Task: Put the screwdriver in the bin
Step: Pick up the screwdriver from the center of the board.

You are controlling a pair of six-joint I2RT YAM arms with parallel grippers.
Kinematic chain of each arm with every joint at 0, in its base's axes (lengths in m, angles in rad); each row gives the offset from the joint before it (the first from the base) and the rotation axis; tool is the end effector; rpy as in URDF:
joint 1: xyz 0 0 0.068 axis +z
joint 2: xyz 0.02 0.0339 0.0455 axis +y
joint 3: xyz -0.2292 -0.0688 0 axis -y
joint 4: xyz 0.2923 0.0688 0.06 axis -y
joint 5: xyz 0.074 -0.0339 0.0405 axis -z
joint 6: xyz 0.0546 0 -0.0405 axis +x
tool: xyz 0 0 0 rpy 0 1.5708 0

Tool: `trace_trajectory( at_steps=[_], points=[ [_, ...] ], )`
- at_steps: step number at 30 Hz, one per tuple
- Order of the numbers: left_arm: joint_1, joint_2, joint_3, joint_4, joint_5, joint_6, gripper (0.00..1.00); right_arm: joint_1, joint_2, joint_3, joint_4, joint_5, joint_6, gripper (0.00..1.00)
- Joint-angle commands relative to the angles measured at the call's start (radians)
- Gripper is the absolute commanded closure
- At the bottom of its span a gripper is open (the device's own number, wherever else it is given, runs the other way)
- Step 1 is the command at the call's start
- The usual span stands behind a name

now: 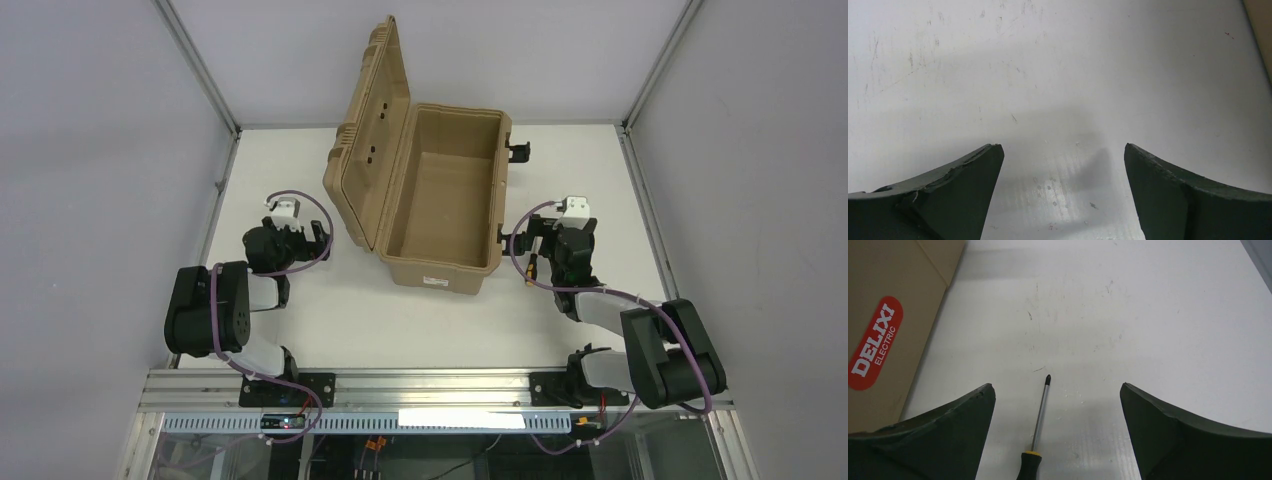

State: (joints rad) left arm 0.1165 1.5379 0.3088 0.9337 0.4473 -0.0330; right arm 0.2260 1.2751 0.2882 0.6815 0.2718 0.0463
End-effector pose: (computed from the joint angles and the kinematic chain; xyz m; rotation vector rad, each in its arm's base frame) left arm 0.2856 0.0097 0.0514 0.1705 1.8435 -0.3584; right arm 0.2812 0.0496 0.0839 0.0188 1.8651 -0.0667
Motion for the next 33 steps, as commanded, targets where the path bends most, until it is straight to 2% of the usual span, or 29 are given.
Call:
trace_trajectory(
  at_steps=[1, 20, 27, 33],
  points=[
    [-0.011, -0.014, 0.012, 0.026, 0.001, 0.018, 0.01, 0.002, 0.010, 0.042, 0.017, -0.010, -0.010, 0.01],
    [-0.011, -0.014, 0.013, 0.027, 0.001, 0.018, 0.01, 0.003, -0.026, 0.044, -0.030, 0.018, 0.009, 0.01],
    [-0.010, -0.015, 0.013, 0.027, 0.001, 0.018, 0.01, 0.002, -0.148, 0.082, -0.173, 0.006, 0.005, 0.01],
    [-0.011, -0.015, 0.012, 0.027, 0.001, 0.018, 0.01, 0.004, -0.290, 0.166, -0.362, 0.013, -0.007, 0.01]
  ],
)
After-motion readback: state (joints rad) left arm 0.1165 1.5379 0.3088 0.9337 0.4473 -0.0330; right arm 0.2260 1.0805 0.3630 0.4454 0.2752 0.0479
